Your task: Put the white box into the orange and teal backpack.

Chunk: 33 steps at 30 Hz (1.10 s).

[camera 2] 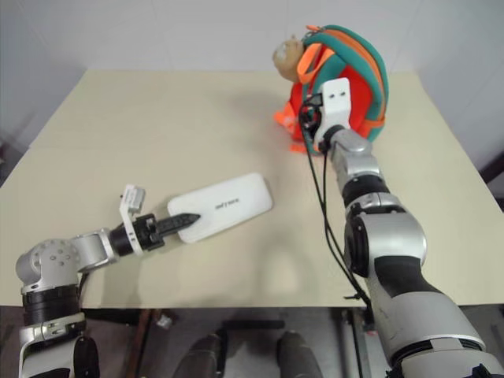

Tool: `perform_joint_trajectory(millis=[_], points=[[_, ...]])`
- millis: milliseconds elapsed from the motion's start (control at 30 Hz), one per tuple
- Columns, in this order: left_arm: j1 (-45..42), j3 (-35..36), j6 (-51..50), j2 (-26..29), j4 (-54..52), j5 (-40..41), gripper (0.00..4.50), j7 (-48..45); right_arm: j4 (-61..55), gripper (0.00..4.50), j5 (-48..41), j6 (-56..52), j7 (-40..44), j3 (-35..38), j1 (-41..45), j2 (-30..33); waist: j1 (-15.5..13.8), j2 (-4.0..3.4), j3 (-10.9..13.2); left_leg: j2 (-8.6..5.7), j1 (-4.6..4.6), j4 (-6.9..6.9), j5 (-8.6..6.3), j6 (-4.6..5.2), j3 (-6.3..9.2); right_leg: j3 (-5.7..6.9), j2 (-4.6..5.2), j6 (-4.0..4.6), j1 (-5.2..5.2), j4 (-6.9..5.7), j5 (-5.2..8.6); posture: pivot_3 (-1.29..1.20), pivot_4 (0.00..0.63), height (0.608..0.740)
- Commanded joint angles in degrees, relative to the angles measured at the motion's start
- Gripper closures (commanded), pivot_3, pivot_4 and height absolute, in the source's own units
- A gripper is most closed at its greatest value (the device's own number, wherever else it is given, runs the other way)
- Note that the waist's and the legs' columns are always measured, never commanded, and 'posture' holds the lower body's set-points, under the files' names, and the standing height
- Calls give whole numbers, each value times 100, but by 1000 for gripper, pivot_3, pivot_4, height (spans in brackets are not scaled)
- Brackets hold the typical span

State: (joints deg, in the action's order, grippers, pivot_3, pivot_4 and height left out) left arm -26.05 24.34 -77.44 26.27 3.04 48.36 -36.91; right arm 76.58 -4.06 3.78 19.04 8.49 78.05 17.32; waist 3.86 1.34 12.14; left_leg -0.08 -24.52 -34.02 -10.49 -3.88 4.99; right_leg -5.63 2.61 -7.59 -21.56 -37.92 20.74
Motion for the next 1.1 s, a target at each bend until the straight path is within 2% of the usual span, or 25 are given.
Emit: perform_joint_trajectory(millis=[33, 600, 700, 800, 1033, 1100], points=[[55, 110, 60, -25, -139, 138, 3187, 136, -82, 2973, -3, 106, -202, 142, 128, -118, 31, 0, 0, 0, 2, 1, 1, 2, 0, 0, 0, 1, 1, -3, 0, 0, 150, 740], [24, 20, 240, -18, -103, 246, 3187, 202, 13, 2973, 81, 120, -626, 423, 342, -395, 102, 0, 0, 0, 7, 9, 4, 5, 1, 0, 0, 4, 2, -2, -2, 0, 150, 740], [30, 39, 250, 4, -124, 250, 3187, 224, 14, 3565, 79, 183, -578, 447, 307, -437, 102, 0, 0, 0, 7, 9, 4, 5, 1, 0, 0, 4, 2, -2, -2, 0, 150, 740], [78, 85, 225, 20, -187, 290, 3187, 263, 11, 4458, 67, 228, -585, 478, 256, -458, 108, 0, 0, 1, 8, 10, 4, 5, 1, 0, -1, 4, 2, -2, -2, 0, 150, 740], [114, 54, 256, 34, -176, 321, 3187, 293, 2, 4458, 89, 221, -536, 519, 135, -447, 108, 0, 0, 1, 9, 15, 4, 5, 0, -1, -1, 4, 2, 0, -2, 0, 150, 740], [77, 34, 261, 18, -167, 321, 3187, 304, -33, 4458, -55, 194, -243, 625, 108, -442, 107, 0, 0, 1, 9, 16, 4, 5, 0, -1, -1, 4, 2, 0, -2, 0, 150, 740]])
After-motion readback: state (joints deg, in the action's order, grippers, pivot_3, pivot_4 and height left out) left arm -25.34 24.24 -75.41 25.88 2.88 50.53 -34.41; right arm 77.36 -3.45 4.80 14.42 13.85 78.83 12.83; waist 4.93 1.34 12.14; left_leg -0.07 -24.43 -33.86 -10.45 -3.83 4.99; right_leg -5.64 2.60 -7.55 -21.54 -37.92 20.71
